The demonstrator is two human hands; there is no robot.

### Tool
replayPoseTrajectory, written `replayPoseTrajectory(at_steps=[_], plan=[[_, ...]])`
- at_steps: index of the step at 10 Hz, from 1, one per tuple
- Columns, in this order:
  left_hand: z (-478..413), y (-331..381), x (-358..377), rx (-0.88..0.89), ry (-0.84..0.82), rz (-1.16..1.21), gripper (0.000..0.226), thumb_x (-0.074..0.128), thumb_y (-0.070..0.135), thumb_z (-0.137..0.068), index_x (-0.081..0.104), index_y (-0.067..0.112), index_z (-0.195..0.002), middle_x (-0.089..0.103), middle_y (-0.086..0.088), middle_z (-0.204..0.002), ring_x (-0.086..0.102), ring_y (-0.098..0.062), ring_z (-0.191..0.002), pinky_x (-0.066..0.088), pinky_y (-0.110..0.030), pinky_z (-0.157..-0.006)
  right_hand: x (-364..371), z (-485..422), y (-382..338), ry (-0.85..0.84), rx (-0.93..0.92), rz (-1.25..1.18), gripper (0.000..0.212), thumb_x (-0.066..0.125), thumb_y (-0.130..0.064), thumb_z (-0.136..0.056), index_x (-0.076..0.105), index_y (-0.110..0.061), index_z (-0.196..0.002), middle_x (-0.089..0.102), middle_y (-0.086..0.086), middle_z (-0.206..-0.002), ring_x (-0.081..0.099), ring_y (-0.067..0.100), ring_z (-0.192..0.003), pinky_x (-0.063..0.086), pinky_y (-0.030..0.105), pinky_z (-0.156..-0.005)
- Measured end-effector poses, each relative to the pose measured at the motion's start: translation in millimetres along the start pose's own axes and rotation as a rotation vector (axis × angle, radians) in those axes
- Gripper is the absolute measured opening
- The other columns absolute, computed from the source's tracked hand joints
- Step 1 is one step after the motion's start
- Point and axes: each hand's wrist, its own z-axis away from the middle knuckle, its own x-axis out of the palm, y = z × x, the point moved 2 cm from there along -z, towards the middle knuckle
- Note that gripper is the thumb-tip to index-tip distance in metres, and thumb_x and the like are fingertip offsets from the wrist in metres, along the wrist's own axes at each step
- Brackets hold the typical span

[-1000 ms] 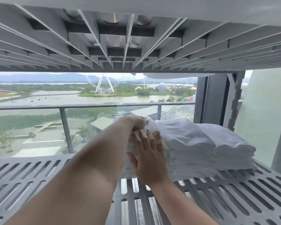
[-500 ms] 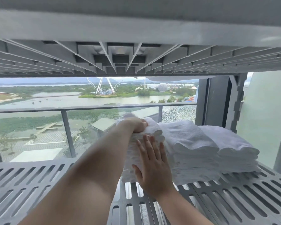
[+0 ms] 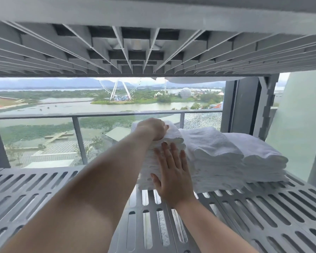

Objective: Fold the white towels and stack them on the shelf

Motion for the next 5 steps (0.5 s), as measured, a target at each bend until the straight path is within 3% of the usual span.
replayPoseTrajectory(at_steps=[1,2,3,4,5], plan=[[17.4,2.5,-1.0,0.035,0.051,-0.005,0.055,0.025,0.053,-0.105,0.052,0.024,-0.142,0.051,-0.005,-0.148,0.048,-0.028,-0.133,0.042,-0.043,-0.101,-3.2,2.4,-0.5,0.022,-0.005,-0.013,0.075,0.048,-0.046,-0.093,0.025,-0.018,-0.158,0.013,0.007,-0.168,0.003,0.029,-0.155,0.013,0.055,-0.123],[36.4,-2.6,3.7,0.051,0.131,-0.009,0.050,0.027,0.052,-0.103,0.060,0.026,-0.131,0.061,-0.006,-0.134,0.056,-0.028,-0.121,0.042,-0.039,-0.087,-10.9,3.4,-1.7,0.077,-0.010,-0.038,0.064,0.051,-0.042,-0.092,0.041,-0.016,-0.150,0.030,0.008,-0.162,0.017,0.030,-0.153,0.016,0.054,-0.122],[58.4,-10.3,13.5,0.090,0.197,0.010,0.049,0.029,0.052,-0.103,0.063,0.025,-0.125,0.066,-0.007,-0.124,0.059,-0.028,-0.114,0.040,-0.038,-0.081,-24.4,4.0,-6.5,0.175,-0.049,-0.060,0.041,0.057,-0.034,-0.089,0.058,-0.014,-0.125,0.052,0.006,-0.136,0.045,0.031,-0.132,0.031,0.049,-0.112],[87.0,-21.3,16.7,0.138,0.288,-0.002,0.047,0.032,0.052,-0.102,0.063,0.024,-0.123,0.067,-0.006,-0.119,0.061,-0.027,-0.109,0.044,-0.037,-0.080,-36.3,7.2,-8.1,0.174,0.002,0.009,0.030,0.060,-0.034,-0.085,0.061,-0.016,-0.109,0.057,0.004,-0.114,0.054,0.030,-0.109,0.039,0.043,-0.096],[112.0,-29.3,21.0,0.225,0.437,-0.056,0.045,0.038,0.051,-0.101,0.066,0.020,-0.118,0.068,-0.004,-0.112,0.062,-0.025,-0.103,0.051,-0.038,-0.081,-44.3,12.8,-9.0,0.086,0.182,0.030,0.031,0.059,-0.040,-0.087,0.063,-0.019,-0.111,0.061,0.002,-0.110,0.057,0.027,-0.108,0.039,0.042,-0.097]])
